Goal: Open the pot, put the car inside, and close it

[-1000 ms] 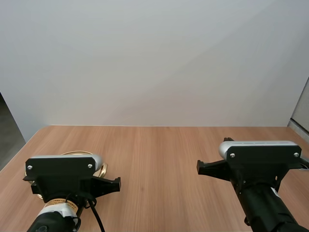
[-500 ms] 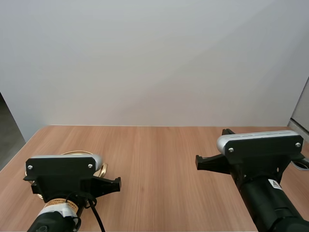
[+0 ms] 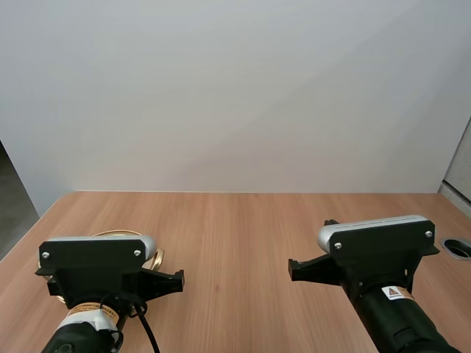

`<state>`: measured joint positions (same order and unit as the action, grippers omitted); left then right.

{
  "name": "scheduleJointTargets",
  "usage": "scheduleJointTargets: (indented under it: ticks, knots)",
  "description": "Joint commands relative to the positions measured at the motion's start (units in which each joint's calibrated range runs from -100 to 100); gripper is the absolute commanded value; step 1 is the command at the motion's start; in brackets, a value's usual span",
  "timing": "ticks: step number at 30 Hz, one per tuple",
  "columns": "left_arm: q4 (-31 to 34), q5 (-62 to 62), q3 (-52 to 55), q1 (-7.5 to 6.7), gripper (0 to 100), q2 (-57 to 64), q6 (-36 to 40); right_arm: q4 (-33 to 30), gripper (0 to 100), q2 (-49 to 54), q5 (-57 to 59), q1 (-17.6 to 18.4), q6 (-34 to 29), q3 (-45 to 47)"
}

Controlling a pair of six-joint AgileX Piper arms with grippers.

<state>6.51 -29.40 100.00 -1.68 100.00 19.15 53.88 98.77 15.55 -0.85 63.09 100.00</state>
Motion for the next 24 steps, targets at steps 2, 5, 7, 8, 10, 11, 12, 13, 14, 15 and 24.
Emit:
scheduleJointTargets:
  ticks: [2,5,7,8,10,11,12,13,14,15,24]
  knots:
    - [0.05,-0.01,0.0,-0.01,0,0.0,0.0,-56.74,0,0.0,15.59,0.0,-47.48,0.0]
    - [0.05,-0.01,0.0,-0.01,0,0.0,0.0,-57.14,0,0.0,15.51,0.0,-47.31,0.0]
    - [0.05,-0.01,0.0,-0.01,0,0.0,0.0,-57.14,0,0.0,15.51,0.0,-47.31,0.0]
    - [0.05,-0.01,0.0,-0.01,0,0.0,0.0,-57.14,0,0.0,15.51,0.0,-47.31,0.0]
    - [0.05,-0.01,0.0,-0.01,0,0.0,0.0,-57.14,0,0.0,15.51,0.0,-47.31,0.0]
    - [0.05,-0.01,0.0,-0.01,0,0.0,0.0,-57.14,0,0.0,15.51,0.0,-47.31,0.0]
    - [0.05,-0.01,0.0,-0.01,0,0.0,0.0,-57.14,0,0.0,15.51,0.0,-47.31,0.0]
    - [0.05,-0.01,0.0,-0.01,0,0.0,0.0,-57.14,0,0.0,15.51,0.0,-47.31,0.0]
    - [0.05,-0.01,0.0,-0.01,0,0.0,0.0,-57.14,0,0.0,15.51,0.0,-47.31,0.0]
    - [0.05,-0.01,0.0,-0.01,0,0.0,0.0,-57.14,0,0.0,15.51,0.0,-47.31,0.0]
    - [0.05,-0.01,0.0,-0.01,0,0.0,0.0,-57.14,0,0.0,15.51,0.0,-47.31,0.0]
